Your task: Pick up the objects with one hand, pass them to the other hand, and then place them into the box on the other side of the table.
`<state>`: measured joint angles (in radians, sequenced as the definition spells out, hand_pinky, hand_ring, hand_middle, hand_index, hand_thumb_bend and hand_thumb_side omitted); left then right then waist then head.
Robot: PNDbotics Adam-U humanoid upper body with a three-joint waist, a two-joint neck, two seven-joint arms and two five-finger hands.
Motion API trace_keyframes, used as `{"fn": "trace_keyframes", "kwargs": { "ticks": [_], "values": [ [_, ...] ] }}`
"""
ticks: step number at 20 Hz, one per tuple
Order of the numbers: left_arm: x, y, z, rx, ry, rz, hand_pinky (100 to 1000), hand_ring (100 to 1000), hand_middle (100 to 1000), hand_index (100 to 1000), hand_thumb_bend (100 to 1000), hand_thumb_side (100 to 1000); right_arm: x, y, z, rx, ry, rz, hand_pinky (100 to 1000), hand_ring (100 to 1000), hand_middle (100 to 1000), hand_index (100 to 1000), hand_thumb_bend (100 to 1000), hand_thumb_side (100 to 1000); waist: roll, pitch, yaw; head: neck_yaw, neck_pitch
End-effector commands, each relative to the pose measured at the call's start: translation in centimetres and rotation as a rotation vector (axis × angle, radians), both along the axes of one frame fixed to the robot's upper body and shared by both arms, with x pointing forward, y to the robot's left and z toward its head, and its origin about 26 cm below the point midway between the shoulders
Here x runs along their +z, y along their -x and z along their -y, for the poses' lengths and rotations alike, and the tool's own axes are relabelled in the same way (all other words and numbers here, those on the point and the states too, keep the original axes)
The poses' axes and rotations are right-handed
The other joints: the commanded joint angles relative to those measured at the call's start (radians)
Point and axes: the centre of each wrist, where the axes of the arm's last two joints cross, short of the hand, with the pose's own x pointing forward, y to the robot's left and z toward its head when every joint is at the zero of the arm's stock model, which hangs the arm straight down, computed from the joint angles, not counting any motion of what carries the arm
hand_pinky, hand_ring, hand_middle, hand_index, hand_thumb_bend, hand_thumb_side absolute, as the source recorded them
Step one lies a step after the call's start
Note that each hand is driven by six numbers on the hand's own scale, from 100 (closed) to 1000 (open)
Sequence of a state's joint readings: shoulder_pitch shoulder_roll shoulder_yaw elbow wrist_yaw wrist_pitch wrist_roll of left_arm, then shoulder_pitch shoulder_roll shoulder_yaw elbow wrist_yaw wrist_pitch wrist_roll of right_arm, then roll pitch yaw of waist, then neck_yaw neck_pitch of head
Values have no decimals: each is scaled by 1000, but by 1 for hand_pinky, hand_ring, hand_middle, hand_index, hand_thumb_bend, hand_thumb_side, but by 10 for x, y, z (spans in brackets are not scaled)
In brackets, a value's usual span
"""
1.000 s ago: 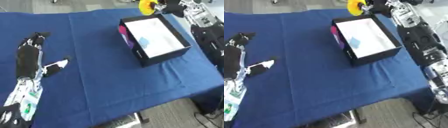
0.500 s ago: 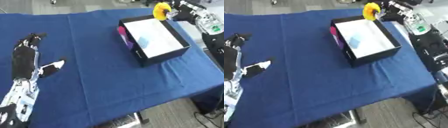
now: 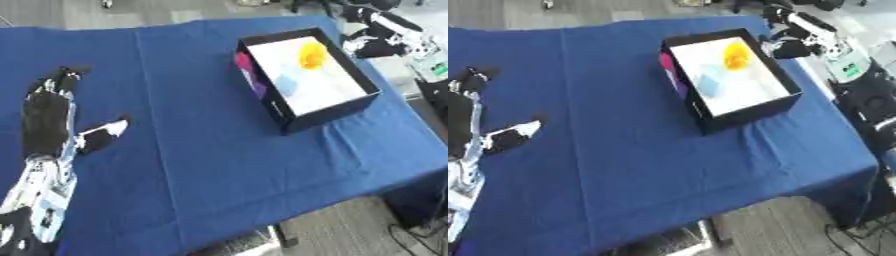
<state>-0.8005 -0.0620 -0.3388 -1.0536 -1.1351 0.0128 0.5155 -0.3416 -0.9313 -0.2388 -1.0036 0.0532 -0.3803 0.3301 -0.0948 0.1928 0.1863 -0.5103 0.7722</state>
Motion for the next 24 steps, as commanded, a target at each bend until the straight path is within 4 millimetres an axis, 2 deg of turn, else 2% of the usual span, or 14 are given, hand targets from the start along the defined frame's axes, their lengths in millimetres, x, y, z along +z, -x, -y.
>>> {"fn": "trace_keyframes", "kwargs": {
  "ticks": [1,4,9,12,13,18,19,24],
  "values": [
    [7,-2,0,0,14,17,722,592,604,790,782,294,26,6,10,-15,47,41,816,1000,1000,1000,100,207,11,-40,-2,4,-2],
    [9,-2,-2,8,19,20,722,591,603,789,782,293,35,4,6,-24,-37,123,822,1000,1000,1000,100,256,12,-40,-3,11,-2],
    [14,-4,-5,21,30,27,721,591,604,789,774,300,68,1,-10,40,-203,311,835,1000,1000,1000,100,413,16,-42,-3,49,-2],
    [18,-5,-7,32,41,32,721,592,604,789,772,300,81,1,-20,110,-302,377,835,1000,1000,1000,100,437,19,-45,-3,75,-2],
    [21,-6,-9,37,47,35,722,594,605,789,760,308,86,2,-24,140,-337,403,823,1000,1000,1000,100,470,21,-46,-3,84,-2],
    [42,-10,-19,78,97,40,728,598,609,792,715,333,105,8,-40,234,-401,497,816,1000,1000,1000,100,470,28,-48,-1,133,-2],
    [47,-10,-21,85,104,39,731,598,613,794,680,352,107,9,-43,240,-405,505,815,1000,1000,1000,100,470,30,-49,0,138,-2],
    [81,-18,-45,163,128,-30,758,622,641,801,641,398,113,15,-53,234,-415,550,815,1000,1000,1000,100,470,42,-54,12,172,-2]
  ]
}}
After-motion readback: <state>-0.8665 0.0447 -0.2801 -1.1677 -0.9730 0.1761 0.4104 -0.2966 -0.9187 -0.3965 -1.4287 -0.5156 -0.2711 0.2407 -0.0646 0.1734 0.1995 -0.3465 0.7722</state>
